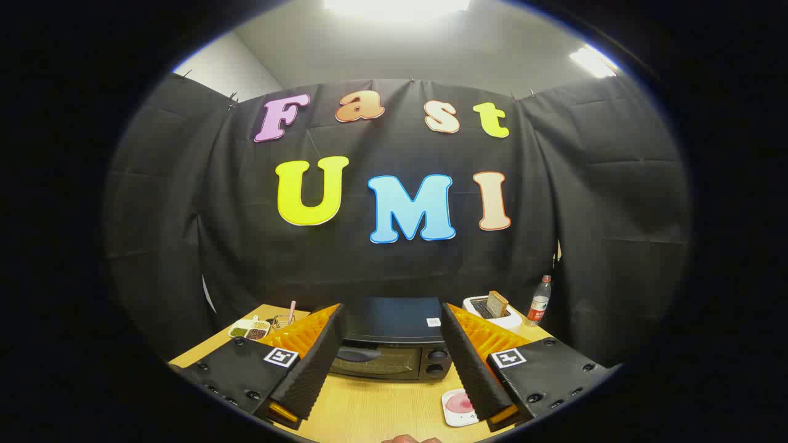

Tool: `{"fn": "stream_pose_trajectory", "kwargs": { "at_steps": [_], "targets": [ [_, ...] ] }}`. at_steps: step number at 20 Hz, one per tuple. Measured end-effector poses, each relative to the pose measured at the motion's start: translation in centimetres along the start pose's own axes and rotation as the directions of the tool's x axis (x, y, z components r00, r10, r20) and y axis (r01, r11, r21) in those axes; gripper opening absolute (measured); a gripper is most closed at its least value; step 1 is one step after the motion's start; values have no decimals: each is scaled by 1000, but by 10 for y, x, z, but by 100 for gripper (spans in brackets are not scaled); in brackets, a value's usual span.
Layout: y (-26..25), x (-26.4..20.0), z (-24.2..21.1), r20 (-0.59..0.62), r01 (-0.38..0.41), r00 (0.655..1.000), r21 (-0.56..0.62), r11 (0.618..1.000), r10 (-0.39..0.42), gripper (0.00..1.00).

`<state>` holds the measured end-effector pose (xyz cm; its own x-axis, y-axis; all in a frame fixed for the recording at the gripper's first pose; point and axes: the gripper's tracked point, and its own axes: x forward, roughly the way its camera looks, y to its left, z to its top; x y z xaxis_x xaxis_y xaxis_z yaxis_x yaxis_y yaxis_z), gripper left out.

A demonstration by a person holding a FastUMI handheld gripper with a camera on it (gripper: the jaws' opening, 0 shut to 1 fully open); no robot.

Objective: Open the toaster oven, put the food inside, and close the toaster oven door.

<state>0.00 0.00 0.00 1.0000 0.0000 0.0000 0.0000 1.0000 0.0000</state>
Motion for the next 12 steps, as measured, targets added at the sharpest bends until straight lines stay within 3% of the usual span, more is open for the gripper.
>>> {"fn": "stream_pose_trajectory", "kwargs": {
  "at_steps": [12],
  "targets": [
    [10,13,-1,-20,-14,1000,17,1000,14,98]
  ]
}}
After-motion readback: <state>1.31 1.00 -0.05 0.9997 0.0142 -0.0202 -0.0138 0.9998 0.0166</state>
